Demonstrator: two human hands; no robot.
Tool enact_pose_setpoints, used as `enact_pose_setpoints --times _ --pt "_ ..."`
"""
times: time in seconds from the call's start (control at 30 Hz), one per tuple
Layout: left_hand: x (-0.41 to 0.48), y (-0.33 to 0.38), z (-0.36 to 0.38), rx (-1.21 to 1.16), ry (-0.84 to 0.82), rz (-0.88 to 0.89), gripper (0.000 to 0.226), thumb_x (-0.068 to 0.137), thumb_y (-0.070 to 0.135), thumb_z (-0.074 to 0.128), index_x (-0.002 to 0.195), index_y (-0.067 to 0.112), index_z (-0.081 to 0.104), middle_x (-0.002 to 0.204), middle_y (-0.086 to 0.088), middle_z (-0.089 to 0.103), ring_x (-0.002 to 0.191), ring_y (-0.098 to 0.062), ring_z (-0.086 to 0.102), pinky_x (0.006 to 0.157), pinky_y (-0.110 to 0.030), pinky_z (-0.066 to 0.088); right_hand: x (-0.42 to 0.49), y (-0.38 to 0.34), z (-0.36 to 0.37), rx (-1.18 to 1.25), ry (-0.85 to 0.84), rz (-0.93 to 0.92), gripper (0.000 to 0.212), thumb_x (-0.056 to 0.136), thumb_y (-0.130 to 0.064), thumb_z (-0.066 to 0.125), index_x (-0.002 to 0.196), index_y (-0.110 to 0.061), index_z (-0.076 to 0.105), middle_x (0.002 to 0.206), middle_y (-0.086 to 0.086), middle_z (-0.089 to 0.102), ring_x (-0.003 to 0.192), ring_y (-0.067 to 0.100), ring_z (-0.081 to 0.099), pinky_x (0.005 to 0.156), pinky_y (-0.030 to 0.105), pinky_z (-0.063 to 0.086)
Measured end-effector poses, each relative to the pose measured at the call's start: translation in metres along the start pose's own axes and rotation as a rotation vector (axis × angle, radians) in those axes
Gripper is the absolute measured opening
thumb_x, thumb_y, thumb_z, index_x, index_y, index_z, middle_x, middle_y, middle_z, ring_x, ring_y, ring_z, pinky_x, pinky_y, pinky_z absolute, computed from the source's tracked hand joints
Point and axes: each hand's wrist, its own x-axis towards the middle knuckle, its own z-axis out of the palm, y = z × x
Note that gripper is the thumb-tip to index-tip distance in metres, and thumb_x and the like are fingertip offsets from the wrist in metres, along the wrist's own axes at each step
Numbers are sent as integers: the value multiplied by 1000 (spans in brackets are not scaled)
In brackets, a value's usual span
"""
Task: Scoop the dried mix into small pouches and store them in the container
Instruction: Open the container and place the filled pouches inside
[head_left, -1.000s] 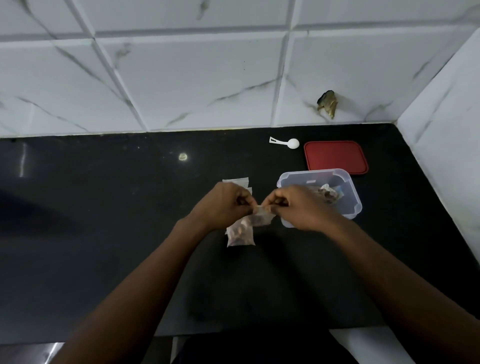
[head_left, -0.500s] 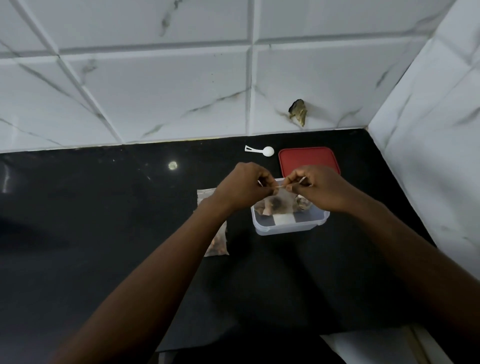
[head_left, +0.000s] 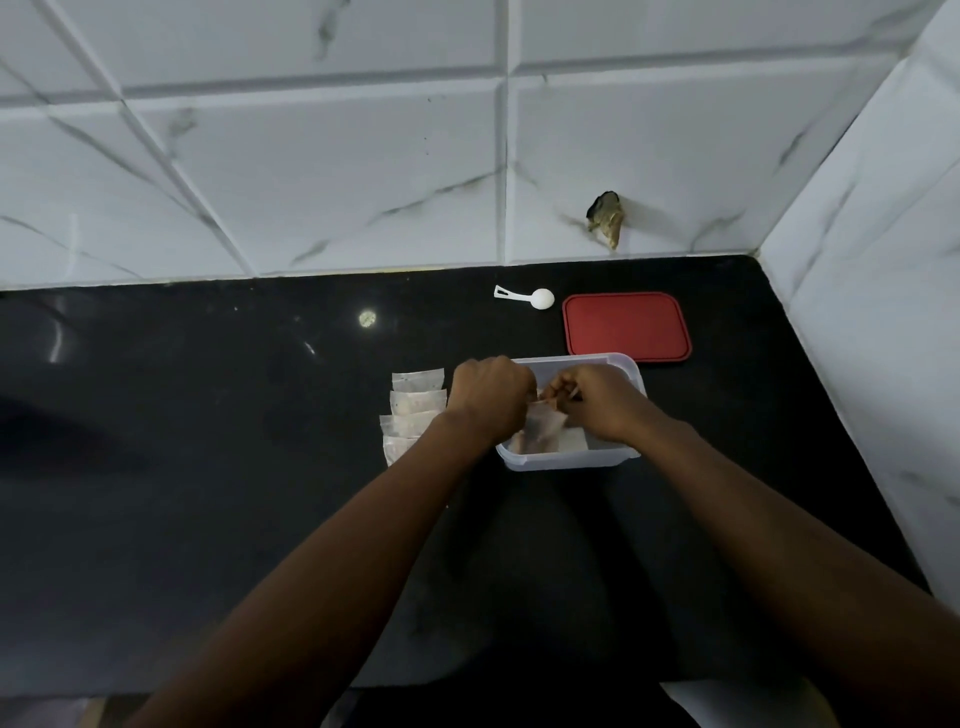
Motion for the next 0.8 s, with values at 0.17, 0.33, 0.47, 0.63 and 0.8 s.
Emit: enact_pose_setpoints --times 0.17,0.33,0.47,0.63,0.8 --pt "2 -9 5 -38 37 -64 22 98 31 66 119 28 73 112 -1 71 103 -21 67 89 -39 55 5 1 3 20 56 -16 17 96 -9 65 107 -17 75 101 -2 75 89 8 68 80 23 57" --pt "-7 -27 10 -272 144 -69 21 93 35 71 114 34 73 118 10 68 107 -13 65 80 -30 51 3 -5 5 58 157 -45 22 91 -13 72 112 -19 73 108 -4 71 96 6 65 75 16 48" --pt "-26 -50 6 -523 269 -114 16 91 30 73 106 30 76 108 10 68 92 -8 64 72 -31 56 -3 -31 6 83 361 -144 22 90 -8 69 106 -21 76 103 -9 68 88 -1 62 71 9 43" --pt "-56 -90 9 -508 168 -180 14 90 29 75 103 32 75 105 16 71 88 1 62 69 -19 48 -8 -82 35 73 289 -283 17 90 -7 70 101 -17 79 97 -6 72 82 3 67 79 14 54" --pt "-74 -121 12 -423 -37 -244 22 84 23 76 101 36 74 99 19 70 92 -3 67 81 -31 58 1 -107 79 -61 82 -188 30 88 -7 72 117 -16 74 114 1 73 99 11 69 92 31 58"
